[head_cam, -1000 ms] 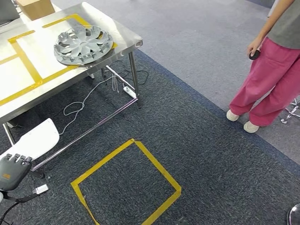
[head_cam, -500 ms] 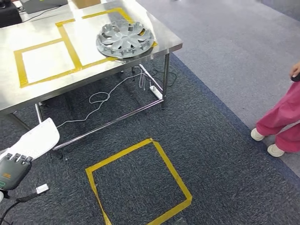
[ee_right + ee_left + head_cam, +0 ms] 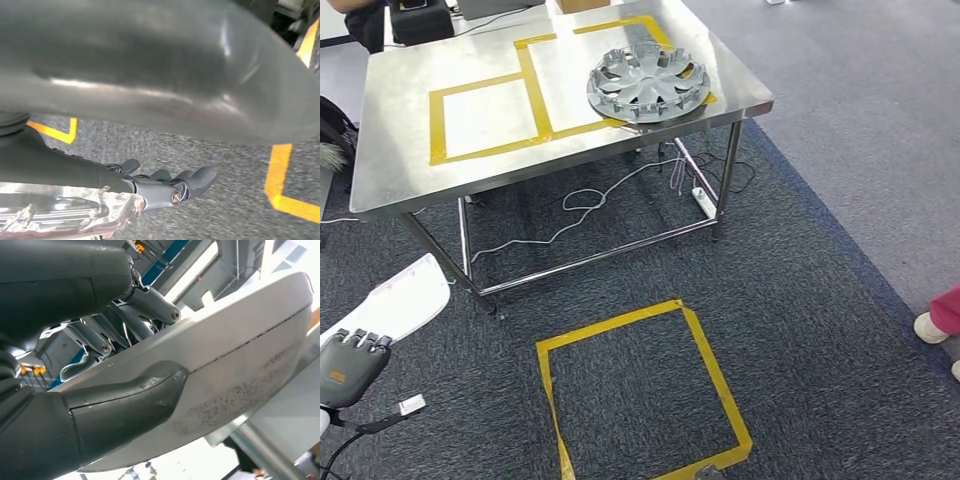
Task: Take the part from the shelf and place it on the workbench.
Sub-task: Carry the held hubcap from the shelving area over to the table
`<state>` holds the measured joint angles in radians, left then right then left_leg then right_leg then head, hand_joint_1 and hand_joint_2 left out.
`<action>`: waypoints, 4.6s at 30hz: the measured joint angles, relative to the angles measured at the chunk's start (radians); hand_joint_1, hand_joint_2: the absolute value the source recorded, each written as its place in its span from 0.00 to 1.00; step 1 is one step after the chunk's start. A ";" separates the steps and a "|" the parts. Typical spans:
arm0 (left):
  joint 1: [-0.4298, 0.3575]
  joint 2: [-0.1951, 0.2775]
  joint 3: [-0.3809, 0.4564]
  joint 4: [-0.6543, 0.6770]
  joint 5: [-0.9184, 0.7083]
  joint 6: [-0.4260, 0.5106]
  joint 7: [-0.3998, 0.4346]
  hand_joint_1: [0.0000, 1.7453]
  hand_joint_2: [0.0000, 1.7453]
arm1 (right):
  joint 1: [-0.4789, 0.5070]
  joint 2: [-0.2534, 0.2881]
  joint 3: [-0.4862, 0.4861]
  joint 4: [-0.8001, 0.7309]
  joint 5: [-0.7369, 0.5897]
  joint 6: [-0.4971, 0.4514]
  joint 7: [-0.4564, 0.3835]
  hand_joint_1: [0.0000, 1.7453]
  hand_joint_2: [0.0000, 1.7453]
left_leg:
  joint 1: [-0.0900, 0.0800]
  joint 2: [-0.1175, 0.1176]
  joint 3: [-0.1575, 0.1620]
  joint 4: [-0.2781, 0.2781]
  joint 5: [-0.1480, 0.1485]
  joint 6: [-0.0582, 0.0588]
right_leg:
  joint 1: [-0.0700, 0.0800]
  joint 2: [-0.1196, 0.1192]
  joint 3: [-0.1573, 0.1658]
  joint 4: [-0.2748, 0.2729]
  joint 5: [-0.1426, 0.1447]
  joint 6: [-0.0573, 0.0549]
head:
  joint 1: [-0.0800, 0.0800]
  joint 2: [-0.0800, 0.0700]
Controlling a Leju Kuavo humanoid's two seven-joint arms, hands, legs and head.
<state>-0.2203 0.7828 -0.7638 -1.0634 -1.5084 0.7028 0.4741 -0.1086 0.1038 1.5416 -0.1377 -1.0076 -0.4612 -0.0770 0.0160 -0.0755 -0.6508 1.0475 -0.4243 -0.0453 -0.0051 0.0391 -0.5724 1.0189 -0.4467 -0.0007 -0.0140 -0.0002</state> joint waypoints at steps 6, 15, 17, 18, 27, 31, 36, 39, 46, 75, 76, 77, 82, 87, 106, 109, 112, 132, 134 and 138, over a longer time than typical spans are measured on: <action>0.009 -0.001 0.000 0.000 0.000 0.000 0.016 1.00 1.00 | 0.006 0.000 0.000 0.000 -0.015 -0.005 -0.007 0.00 0.00 | 0.004 0.066 -0.059 0.159 -0.048 -0.012 | 0.002 -0.040 -0.002 0.000 -0.001 -0.004 | -0.003 0.000; 0.012 0.002 0.003 -0.002 0.000 -0.003 0.021 1.00 1.00 | 0.003 -0.001 -0.001 0.000 -0.022 -0.001 -0.008 0.00 0.00 | 0.000 0.074 0.065 -0.066 0.016 0.006 | 0.015 -0.052 -0.010 -0.005 -0.005 -0.020 | 0.001 0.000; 0.015 0.002 0.003 -0.002 0.000 -0.002 0.027 1.00 1.00 | 0.003 -0.001 -0.001 0.000 -0.023 0.002 -0.008 0.00 0.00 | -0.002 0.074 0.064 -0.066 0.016 0.011 | 0.012 -0.051 -0.001 -0.013 0.002 0.002 | 0.000 0.000; 0.018 0.003 0.003 -0.003 0.000 -0.001 0.031 1.00 1.00 | 0.004 -0.001 -0.001 0.000 -0.023 0.004 -0.008 0.00 0.00 | -0.003 0.074 0.064 -0.065 0.016 0.013 | 0.012 -0.051 0.003 -0.016 0.004 0.011 | 0.000 0.000; 0.060 0.006 0.011 -0.021 0.000 -0.001 0.047 1.00 1.00 | 0.004 -0.001 -0.001 0.000 -0.023 0.005 -0.010 0.00 0.00 | -0.003 0.074 0.063 -0.065 0.017 0.018 | 0.011 -0.050 0.005 -0.019 0.007 0.027 | 0.000 0.000; 0.071 -0.007 0.036 -0.024 0.000 0.000 0.011 1.00 1.00 | 0.004 -0.001 -0.001 0.000 -0.028 0.001 -0.010 0.00 0.00 | 0.000 0.074 0.063 -0.065 0.018 0.018 | 0.013 -0.050 0.004 -0.019 0.007 0.027 | 0.000 0.000; 0.080 -0.026 0.077 -0.028 0.000 0.000 -0.046 1.00 1.00 | 0.004 -0.001 -0.001 0.000 -0.034 -0.003 -0.010 0.00 0.00 | 0.001 0.074 0.063 -0.065 0.019 0.017 | 0.014 -0.049 0.003 -0.018 0.007 0.027 | 0.000 0.000; 0.101 -0.039 0.136 -0.047 0.000 0.000 -0.114 1.00 1.00 | 0.004 -0.001 -0.001 0.000 -0.039 -0.004 -0.010 0.00 0.00 | 0.001 0.074 0.063 -0.065 0.019 0.017 | 0.014 -0.049 0.003 -0.017 0.007 0.027 | 0.000 0.000; 0.140 -0.061 0.273 -0.120 0.000 0.000 -0.191 1.00 1.00 | 0.004 -0.001 -0.001 0.000 -0.045 -0.004 -0.011 0.00 0.00 | 0.000 0.074 0.063 -0.065 0.019 0.017 | 0.014 -0.049 0.003 -0.018 0.007 0.027 | 0.000 0.000; 0.206 -0.179 0.807 -0.333 0.028 -0.016 -0.547 1.00 1.00 | 0.006 -0.003 -0.007 0.001 -0.077 -0.005 -0.052 0.00 0.00 | 0.000 0.074 0.063 -0.065 0.019 0.017 | 0.014 -0.049 0.003 -0.017 0.007 0.027 | 0.000 0.000; 0.208 -0.179 0.811 -0.336 0.028 -0.016 -0.550 1.00 1.00 | 0.006 -0.003 -0.008 0.001 -0.076 -0.004 -0.052 0.00 0.00 | 0.000 0.074 0.063 -0.065 0.019 0.017 | 0.014 -0.049 0.003 -0.017 0.007 0.027 | 0.000 0.000; 0.210 -0.181 0.815 -0.338 0.028 -0.016 -0.553 1.00 1.00 | 0.006 -0.003 -0.008 0.001 -0.076 -0.004 -0.052 0.00 0.00 | 0.000 0.074 0.063 -0.065 0.019 0.017 | 0.014 -0.049 0.003 -0.017 0.007 0.027 | 0.000 0.000; 0.220 -0.193 0.822 -0.346 0.015 -0.019 -0.569 1.00 1.00 | 0.006 -0.003 -0.008 0.001 -0.071 -0.003 -0.053 0.00 0.00 | 0.000 0.074 0.063 -0.065 0.019 0.017 | 0.014 -0.049 0.003 -0.017 0.007 0.027 | 0.000 0.000; 0.227 -0.206 0.819 -0.358 0.010 -0.022 -0.571 1.00 1.00 | 0.006 -0.003 -0.008 0.001 -0.072 -0.005 -0.053 0.00 0.00 | 0.000 0.074 0.063 -0.065 0.019 0.017 | 0.014 -0.049 0.003 -0.017 0.007 0.027 | 0.000 0.000; 0.232 -0.234 0.782 -0.360 0.013 -0.069 -0.589 1.00 1.00 | 0.005 -0.003 -0.008 0.001 -0.074 -0.011 -0.052 0.00 0.00 | 0.000 0.074 0.063 -0.065 0.018 0.018 | 0.013 -0.049 0.003 -0.018 0.007 0.027 | 0.000 0.000; 0.234 -0.233 0.781 -0.360 0.011 -0.070 -0.585 1.00 1.00 | 0.005 -0.003 -0.008 0.001 -0.074 -0.011 -0.052 0.00 0.00 | -0.001 0.074 0.063 -0.065 0.017 0.020 | 0.012 -0.049 0.004 -0.018 0.007 0.028 | 0.000 0.000; 0.238 -0.233 0.781 -0.360 0.011 -0.070 -0.582 1.00 1.00 | 0.005 -0.003 -0.008 0.001 -0.074 -0.011 -0.052 0.00 0.00 | -0.004 0.074 0.063 -0.064 0.015 0.023 | 0.009 -0.049 0.004 -0.018 0.007 0.031 | 0.000 0.000; 0.263 -0.218 0.783 -0.374 0.007 -0.079 -0.562 1.00 1.00 | 0.004 -0.003 -0.008 0.001 -0.074 -0.012 -0.051 0.00 0.00 | -0.001 0.059 0.081 -0.070 -0.013 0.026 | -0.002 -0.034 -0.003 0.000 -0.038 0.042 | 0.013 0.000; 0.267 -0.217 0.784 -0.382 0.006 -0.084 -0.560 1.00 1.00 | 0.006 -0.003 -0.008 0.001 -0.074 -0.012 -0.050 0.00 0.00 | 0.000 0.058 0.087 -0.068 -0.012 0.011 | -0.001 -0.033 0.008 -0.004 -0.049 0.022 | 0.011 0.000; 0.275 -0.214 0.784 -0.394 0.005 -0.093 -0.552 1.00 1.00 | 0.008 -0.003 -0.008 0.001 -0.074 -0.014 -0.049 0.00 0.00 | 0.003 0.066 0.038 0.045 -0.031 -0.006 | -0.004 -0.034 0.058 -0.010 -0.051 0.002 | 0.002 0.000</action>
<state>0.0548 0.5683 0.0203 -1.4574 -1.5031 0.6100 -0.0778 -0.1002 0.1007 1.5335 -0.1366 -1.0811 -0.4752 -0.1263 0.0188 -0.0094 -0.6129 1.0930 -0.4550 -0.0516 -0.0086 0.0047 -0.5149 1.0089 -0.4980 0.0013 -0.0122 -0.0001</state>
